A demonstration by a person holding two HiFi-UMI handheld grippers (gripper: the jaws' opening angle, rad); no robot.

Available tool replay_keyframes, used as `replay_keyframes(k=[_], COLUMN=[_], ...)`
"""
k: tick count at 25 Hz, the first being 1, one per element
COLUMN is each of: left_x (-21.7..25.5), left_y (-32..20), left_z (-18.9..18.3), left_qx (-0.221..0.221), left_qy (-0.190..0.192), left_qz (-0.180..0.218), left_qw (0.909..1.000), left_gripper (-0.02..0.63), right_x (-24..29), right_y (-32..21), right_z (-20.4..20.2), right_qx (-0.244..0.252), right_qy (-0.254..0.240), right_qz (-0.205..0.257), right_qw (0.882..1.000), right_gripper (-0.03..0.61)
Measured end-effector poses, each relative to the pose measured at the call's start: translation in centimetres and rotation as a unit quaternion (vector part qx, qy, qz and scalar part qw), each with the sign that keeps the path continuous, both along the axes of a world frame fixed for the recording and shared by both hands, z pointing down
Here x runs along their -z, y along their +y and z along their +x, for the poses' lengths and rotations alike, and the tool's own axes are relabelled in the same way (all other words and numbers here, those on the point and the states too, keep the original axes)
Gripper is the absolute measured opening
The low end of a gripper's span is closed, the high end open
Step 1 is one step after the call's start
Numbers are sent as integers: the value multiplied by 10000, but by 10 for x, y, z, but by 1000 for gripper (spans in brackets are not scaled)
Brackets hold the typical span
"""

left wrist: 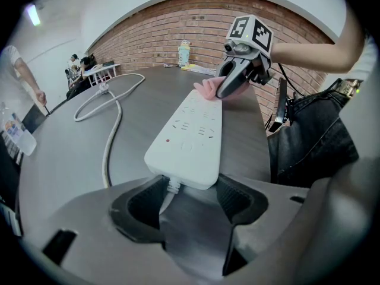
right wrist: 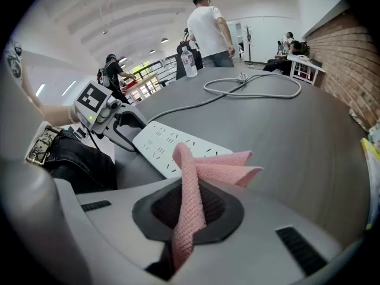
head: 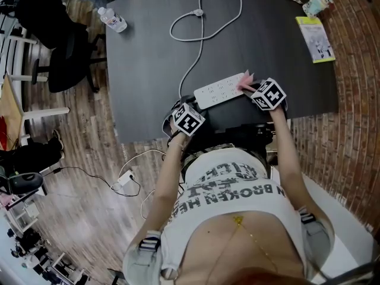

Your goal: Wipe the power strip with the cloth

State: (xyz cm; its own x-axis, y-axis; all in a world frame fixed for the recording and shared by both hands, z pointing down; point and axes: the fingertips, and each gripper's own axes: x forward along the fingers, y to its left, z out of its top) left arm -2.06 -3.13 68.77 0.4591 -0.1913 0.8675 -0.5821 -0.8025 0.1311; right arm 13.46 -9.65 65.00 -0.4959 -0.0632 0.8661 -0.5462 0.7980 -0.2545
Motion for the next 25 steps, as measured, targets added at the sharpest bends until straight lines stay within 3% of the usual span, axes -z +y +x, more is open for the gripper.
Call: replay_keyframes(k=[25], left_x=[2], left_y=[0], left_z=[-1], left_qx=[-8], left_qy=[26], left_qz=[18], left_qw=[10000], left_gripper=[264], right_x=[0], right_y=[-6], right_z=[13], right_qx=[-185], right_qy=[637], right_qz=[84], right_qw=[9978], right_gripper=[16])
